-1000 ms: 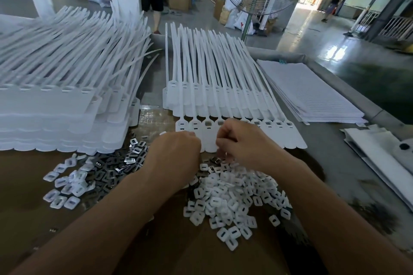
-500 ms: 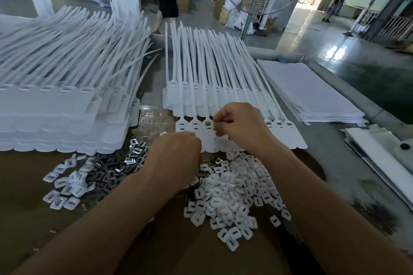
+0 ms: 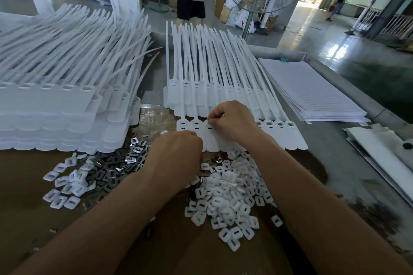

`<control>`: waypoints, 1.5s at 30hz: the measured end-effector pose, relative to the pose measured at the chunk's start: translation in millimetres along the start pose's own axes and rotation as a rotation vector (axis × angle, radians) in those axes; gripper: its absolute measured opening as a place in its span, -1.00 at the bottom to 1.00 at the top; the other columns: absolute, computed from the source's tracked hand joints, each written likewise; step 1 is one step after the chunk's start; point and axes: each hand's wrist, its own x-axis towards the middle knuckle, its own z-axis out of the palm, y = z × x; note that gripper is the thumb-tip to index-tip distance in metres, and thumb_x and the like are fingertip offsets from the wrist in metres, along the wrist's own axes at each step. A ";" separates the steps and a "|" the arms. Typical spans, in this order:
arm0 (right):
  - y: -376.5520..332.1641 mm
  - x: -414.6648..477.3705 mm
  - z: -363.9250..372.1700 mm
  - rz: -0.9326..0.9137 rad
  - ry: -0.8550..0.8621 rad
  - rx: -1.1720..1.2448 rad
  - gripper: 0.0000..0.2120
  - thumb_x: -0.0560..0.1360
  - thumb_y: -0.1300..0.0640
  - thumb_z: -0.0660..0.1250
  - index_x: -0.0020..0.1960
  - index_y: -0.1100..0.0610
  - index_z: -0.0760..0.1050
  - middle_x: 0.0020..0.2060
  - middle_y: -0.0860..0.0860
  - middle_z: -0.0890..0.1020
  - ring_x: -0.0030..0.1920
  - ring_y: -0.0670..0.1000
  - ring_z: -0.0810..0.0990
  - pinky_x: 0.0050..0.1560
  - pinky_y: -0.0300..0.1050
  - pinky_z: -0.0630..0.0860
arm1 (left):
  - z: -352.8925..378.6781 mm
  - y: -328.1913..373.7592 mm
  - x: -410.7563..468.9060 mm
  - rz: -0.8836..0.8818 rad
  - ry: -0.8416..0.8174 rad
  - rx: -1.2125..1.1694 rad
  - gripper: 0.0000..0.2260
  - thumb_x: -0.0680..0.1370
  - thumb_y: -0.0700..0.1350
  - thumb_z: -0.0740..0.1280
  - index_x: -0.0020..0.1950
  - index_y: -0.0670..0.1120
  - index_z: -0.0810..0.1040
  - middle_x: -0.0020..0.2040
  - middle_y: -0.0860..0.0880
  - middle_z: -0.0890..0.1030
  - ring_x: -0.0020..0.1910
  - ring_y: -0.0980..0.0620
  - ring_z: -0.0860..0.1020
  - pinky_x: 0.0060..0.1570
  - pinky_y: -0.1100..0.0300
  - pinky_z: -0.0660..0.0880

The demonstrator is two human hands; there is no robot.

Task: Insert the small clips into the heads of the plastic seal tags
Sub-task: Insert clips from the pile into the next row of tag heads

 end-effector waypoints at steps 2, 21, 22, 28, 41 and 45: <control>-1.9 -1.3 -0.6 0.000 0.001 -0.018 -0.88 0.47 0.20 0.32 -0.20 0.02 0.54 -0.22 -0.12 0.51 -0.13 -0.10 0.46 -0.16 -0.19 0.36 | -0.3 0.1 -0.6 0.001 0.007 0.005 -0.77 0.52 -0.20 0.16 0.10 -0.08 0.53 0.06 0.00 0.56 -0.03 0.01 0.56 -0.02 0.16 0.46; -7.6 11.9 0.1 0.079 0.007 -0.028 -0.86 0.42 0.26 0.34 -0.15 0.03 0.46 -0.25 -0.12 0.48 -0.10 -0.04 0.48 -0.16 -0.13 0.43 | -0.7 0.7 -1.3 0.007 0.005 -0.024 -0.77 0.51 -0.22 0.17 0.07 -0.07 0.55 0.05 0.02 0.56 -0.02 0.04 0.55 -0.07 0.21 0.49; -7.2 12.7 0.0 0.081 0.002 -0.029 -0.86 0.42 0.26 0.35 -0.15 0.03 0.46 -0.24 -0.11 0.49 -0.11 -0.04 0.48 -0.17 -0.14 0.42 | -0.7 0.7 -0.9 0.007 0.007 -0.026 -0.77 0.50 -0.22 0.17 0.07 -0.08 0.55 0.06 0.02 0.56 -0.02 0.03 0.55 -0.06 0.20 0.50; 2.8 4.2 2.4 -0.011 0.041 0.010 -0.79 0.44 0.19 0.34 -0.27 -0.04 0.39 -0.31 -0.19 0.44 -0.16 -0.12 0.45 -0.32 -0.34 0.30 | -0.1 0.8 0.3 -0.006 0.012 -0.014 -0.74 0.50 -0.23 0.17 0.12 -0.07 0.54 0.10 0.01 0.56 0.01 0.02 0.56 -0.05 0.20 0.48; 13.6 -54.2 -33.8 -0.036 -0.253 0.021 -0.88 0.41 0.13 0.44 -0.20 -0.08 0.54 -0.29 -0.15 0.59 -0.23 -0.17 0.58 -0.20 -0.31 0.49 | 5.4 -3.6 0.1 0.024 0.038 -0.057 -0.79 0.46 -0.27 0.15 -0.04 -0.08 0.53 -0.02 0.03 0.54 -0.10 0.06 0.54 -0.19 0.26 0.43; 15.7 -58.0 -31.3 -0.047 -0.258 0.003 -0.87 0.40 0.15 0.45 -0.22 -0.05 0.55 -0.31 -0.12 0.58 -0.29 -0.20 0.51 -0.26 -0.38 0.41 | 5.7 -3.5 -0.2 0.025 0.044 -0.069 -0.77 0.46 -0.29 0.15 -0.02 -0.08 0.53 -0.02 0.04 0.54 -0.09 0.06 0.55 -0.19 0.27 0.39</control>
